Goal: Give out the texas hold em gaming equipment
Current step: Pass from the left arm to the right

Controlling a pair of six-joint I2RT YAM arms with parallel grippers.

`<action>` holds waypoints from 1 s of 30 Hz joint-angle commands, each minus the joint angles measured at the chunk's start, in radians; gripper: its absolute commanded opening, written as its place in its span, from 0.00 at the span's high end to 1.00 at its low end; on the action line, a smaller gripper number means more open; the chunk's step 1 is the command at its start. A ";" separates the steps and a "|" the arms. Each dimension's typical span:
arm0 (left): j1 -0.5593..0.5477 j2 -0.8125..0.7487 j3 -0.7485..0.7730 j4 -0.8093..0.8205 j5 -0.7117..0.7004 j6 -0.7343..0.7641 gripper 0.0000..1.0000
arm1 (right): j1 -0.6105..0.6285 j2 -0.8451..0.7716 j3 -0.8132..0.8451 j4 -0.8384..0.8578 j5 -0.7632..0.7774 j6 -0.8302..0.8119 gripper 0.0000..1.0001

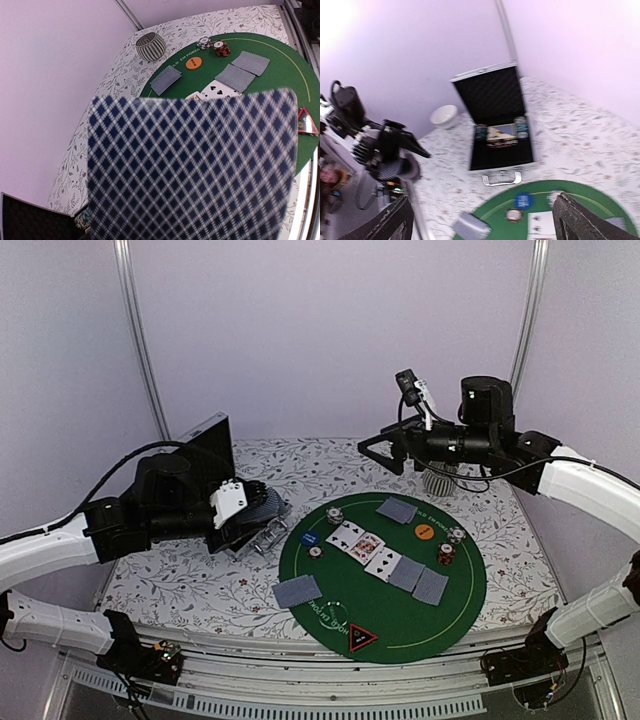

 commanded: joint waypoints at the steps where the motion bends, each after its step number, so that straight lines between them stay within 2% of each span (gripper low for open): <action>1: -0.013 0.005 -0.012 0.015 0.006 0.014 0.59 | 0.075 0.182 0.020 0.302 -0.273 0.418 0.01; 11: -0.016 0.008 -0.011 0.015 -0.010 0.014 0.58 | 0.199 0.443 0.236 0.289 -0.421 0.451 0.01; 19: -0.017 0.008 -0.011 0.016 -0.018 0.014 0.58 | 0.233 0.562 0.331 0.227 -0.439 0.431 0.01; 22: -0.018 0.009 -0.011 0.015 -0.019 0.014 0.58 | 0.240 0.591 0.361 0.198 -0.443 0.411 0.09; 24: -0.018 0.011 -0.009 0.014 -0.021 0.012 0.58 | 0.244 0.615 0.383 0.184 -0.465 0.410 0.20; 27: -0.018 0.014 -0.009 0.015 -0.023 0.012 0.59 | 0.253 0.647 0.421 0.161 -0.487 0.401 0.26; 30: -0.018 0.016 -0.009 0.016 -0.026 0.012 0.58 | 0.256 0.669 0.438 0.138 -0.490 0.385 0.44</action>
